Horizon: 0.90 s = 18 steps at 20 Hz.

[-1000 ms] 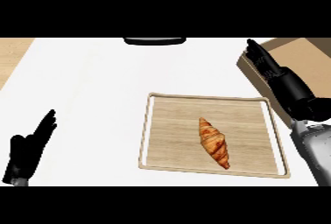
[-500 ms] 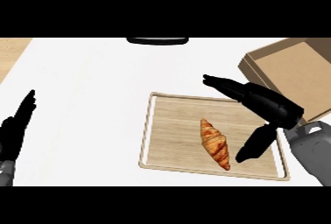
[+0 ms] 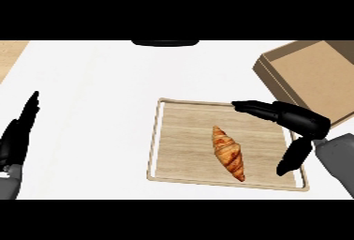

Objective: Pick the croissant from the tray and place it in the cardboard box

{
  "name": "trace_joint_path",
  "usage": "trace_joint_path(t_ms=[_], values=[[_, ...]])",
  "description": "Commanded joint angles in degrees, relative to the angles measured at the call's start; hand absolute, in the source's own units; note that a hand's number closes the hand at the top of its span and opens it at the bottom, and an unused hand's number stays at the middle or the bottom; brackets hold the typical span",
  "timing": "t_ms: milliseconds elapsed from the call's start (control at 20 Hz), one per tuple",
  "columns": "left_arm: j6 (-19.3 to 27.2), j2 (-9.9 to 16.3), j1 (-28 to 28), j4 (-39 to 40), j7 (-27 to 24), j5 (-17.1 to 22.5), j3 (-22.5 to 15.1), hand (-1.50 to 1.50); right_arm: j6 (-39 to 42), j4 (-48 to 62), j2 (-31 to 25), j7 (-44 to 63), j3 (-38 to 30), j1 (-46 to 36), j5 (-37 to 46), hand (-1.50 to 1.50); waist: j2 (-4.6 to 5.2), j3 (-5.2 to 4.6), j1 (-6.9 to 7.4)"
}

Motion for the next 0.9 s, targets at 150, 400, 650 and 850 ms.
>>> trace_joint_path(t_ms=[150, 400, 650, 850], values=[[1.2, -0.6, -1.6, -1.4, 2.8, -2.1, -0.8, 0.00, -1.0, 0.9, -4.6, -1.3, 5.5, -10.3, 16.1, -1.50, -0.14, -0.07, 0.57], [0.2, -0.8, -0.2, -1.4, 1.3, -1.5, 0.2, 0.00, 5.5, -1.2, 1.6, 9.4, 11.8, -16.4, 22.5, -1.50, -0.31, -0.14, 0.62], [-0.2, -1.2, -1.3, -1.1, 2.6, -2.0, 0.4, 0.00, 12.7, -3.2, 0.3, 12.2, 16.1, -18.5, 28.6, -1.50, -0.37, -0.10, -0.27], [0.4, -1.9, 1.5, -2.6, 1.4, -2.7, 0.7, 0.00, 17.2, -1.6, 8.2, 19.3, 19.0, -17.7, 31.3, -1.50, -0.44, -0.08, -0.24]])
